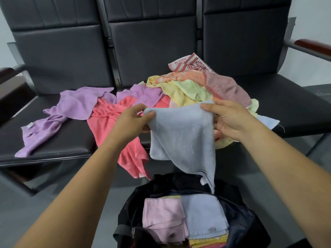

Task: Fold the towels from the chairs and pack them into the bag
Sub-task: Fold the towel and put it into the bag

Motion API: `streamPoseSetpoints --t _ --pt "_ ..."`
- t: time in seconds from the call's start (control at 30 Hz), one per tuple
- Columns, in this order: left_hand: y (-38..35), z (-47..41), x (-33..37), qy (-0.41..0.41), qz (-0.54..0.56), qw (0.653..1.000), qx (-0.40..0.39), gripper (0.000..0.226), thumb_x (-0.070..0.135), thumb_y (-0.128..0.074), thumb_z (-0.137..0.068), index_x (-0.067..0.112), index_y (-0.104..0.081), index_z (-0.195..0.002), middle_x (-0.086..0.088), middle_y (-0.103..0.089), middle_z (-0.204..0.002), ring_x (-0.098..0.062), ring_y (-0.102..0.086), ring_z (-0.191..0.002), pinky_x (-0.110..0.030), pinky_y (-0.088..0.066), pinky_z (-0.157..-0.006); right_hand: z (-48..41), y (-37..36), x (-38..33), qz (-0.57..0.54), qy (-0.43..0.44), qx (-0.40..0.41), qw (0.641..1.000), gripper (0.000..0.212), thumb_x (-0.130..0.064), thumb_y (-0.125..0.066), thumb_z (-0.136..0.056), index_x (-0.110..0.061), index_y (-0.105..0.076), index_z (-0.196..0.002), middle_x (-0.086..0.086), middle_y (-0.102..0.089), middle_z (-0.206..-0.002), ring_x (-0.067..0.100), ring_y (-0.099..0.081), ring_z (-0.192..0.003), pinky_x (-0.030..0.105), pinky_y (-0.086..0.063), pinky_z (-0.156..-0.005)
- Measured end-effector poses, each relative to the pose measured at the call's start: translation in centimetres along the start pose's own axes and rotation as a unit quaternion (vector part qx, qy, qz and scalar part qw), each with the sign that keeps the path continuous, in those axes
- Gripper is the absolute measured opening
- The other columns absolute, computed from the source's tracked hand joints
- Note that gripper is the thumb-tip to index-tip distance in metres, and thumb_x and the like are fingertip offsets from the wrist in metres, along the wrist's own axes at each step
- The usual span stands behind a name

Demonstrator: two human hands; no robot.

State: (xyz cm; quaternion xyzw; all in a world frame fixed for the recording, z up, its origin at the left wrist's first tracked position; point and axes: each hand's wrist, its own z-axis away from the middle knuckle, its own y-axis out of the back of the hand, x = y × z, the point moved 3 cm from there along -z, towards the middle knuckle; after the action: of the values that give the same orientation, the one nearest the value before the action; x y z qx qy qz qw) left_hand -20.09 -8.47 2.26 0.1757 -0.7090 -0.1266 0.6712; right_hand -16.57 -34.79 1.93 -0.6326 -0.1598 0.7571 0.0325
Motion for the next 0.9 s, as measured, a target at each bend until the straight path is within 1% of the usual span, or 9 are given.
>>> streamPoseSetpoints --t 0.07,0.13,0.23,0.33,0.43,0.53,0.67,0.73,0.9 --pt "0.0 -0.2 0.6 0.02 0.057 0.998 0.029 0.024 0.025 -0.059 -0.102 0.002 -0.065 -0.109 -0.019 -0.072 -0.095 -0.027 -0.073 -0.081 -0.029 -0.062 -0.068 0.3 -0.5 -0.9 -0.101 -0.018 -0.028 0.994 0.048 -0.012 -0.072 -0.083 0.003 -0.063 -0.128 0.016 -0.072 -0.119 0.022 -0.071 -0.108 0.032 -0.061 -0.085" --pt "0.1 -0.4 0.9 0.059 0.138 0.988 0.042 0.027 0.025 -0.058 -0.103 0.001 -0.065 -0.11 -0.013 -0.07 -0.09 -0.019 -0.069 -0.071 -0.025 -0.058 -0.062 0.5 -0.6 -1.7 -0.163 -0.024 -0.068 0.984 0.049 -0.011 -0.067 -0.086 0.001 -0.06 -0.133 0.015 -0.067 -0.132 0.022 -0.065 -0.122 0.032 -0.056 -0.098" --pt "0.4 -0.5 1.4 0.062 0.237 0.969 -0.021 0.03 0.027 -0.059 -0.101 -0.001 -0.066 -0.109 -0.004 -0.068 -0.084 -0.014 -0.063 -0.071 -0.021 -0.053 -0.065 0.5 -0.8 -1.9 -0.096 -0.016 -0.094 0.991 0.048 -0.006 -0.063 -0.088 0.005 -0.057 -0.134 0.017 -0.066 -0.134 0.024 -0.064 -0.125 0.033 -0.053 -0.102" --pt "0.4 0.1 1.9 0.0 0.144 0.985 -0.096 0.023 0.013 -0.065 -0.097 0.007 -0.068 -0.118 -0.005 -0.076 -0.108 -0.015 -0.072 -0.101 -0.024 -0.053 -0.09 0.3 -0.7 -2.0 -0.027 0.026 -0.051 0.998 0.045 -0.007 -0.064 -0.092 0.006 -0.058 -0.135 0.022 -0.063 -0.135 0.032 -0.061 -0.127 0.042 -0.051 -0.106" --pt "1.2 0.2 2.6 -0.051 -0.023 0.998 -0.004 0.011 0.011 -0.068 -0.095 0.013 -0.072 -0.104 -0.007 -0.074 -0.095 -0.009 -0.065 -0.083 -0.022 -0.053 -0.075 0.8 -0.7 -2.6 0.072 0.078 -0.015 0.994 0.034 -0.013 -0.068 -0.093 -0.005 -0.066 -0.125 0.02 -0.069 -0.126 0.032 -0.067 -0.117 0.049 -0.056 -0.098" --pt "1.9 0.1 3.0 -0.069 -0.092 0.991 0.065 0.016 0.027 -0.064 -0.098 0.013 -0.066 -0.093 -0.024 -0.069 -0.095 -0.022 -0.061 -0.077 -0.048 -0.055 -0.082 1.1 -1.2 -3.1 0.09 0.112 0.015 0.99 0.022 -0.013 -0.07 -0.093 -0.011 -0.071 -0.115 0.011 -0.076 -0.11 0.024 -0.074 -0.098 0.042 -0.06 -0.084" --pt "1.8 0.3 3.9 -0.057 0.007 0.996 0.071 0.022 0.035 -0.058 -0.102 0.019 -0.071 -0.094 -0.012 -0.074 -0.102 -0.025 -0.072 -0.094 -0.037 -0.061 -0.082 1.1 -1.9 -3.6 0.002 0.091 0.017 0.996 0.02 -0.007 -0.069 -0.093 -0.003 -0.071 -0.113 0.014 -0.076 -0.112 0.025 -0.073 -0.104 0.035 -0.062 -0.085" --pt "1.9 0.1 3.9 -0.044 0.098 0.993 0.046 0.03 0.038 -0.062 -0.098 0.011 -0.074 -0.105 -0.022 -0.072 -0.11 -0.029 -0.071 -0.097 -0.039 -0.058 -0.088 1.1 -2.3 -3.8 -0.079 0.062 -0.019 0.995 0.018 -0.008 -0.066 -0.095 0.0 -0.071 -0.11 0.017 -0.072 -0.119 0.026 -0.069 -0.113 0.034 -0.06 -0.092" --pt "1.9 0.0 4.5 -0.079 0.23 0.97 -0.009 0.028 0.001 -0.062 -0.095 0.001 -0.065 -0.123 -0.016 -0.073 -0.117 -0.025 -0.071 -0.107 -0.032 -0.056 -0.093 0.5 -2.4 -4.3 -0.086 0.073 -0.072 0.991 0.034 -0.001 -0.061 -0.093 0.009 -0.062 -0.126 0.023 -0.065 -0.131 0.03 -0.062 -0.125 0.037 -0.051 -0.106"
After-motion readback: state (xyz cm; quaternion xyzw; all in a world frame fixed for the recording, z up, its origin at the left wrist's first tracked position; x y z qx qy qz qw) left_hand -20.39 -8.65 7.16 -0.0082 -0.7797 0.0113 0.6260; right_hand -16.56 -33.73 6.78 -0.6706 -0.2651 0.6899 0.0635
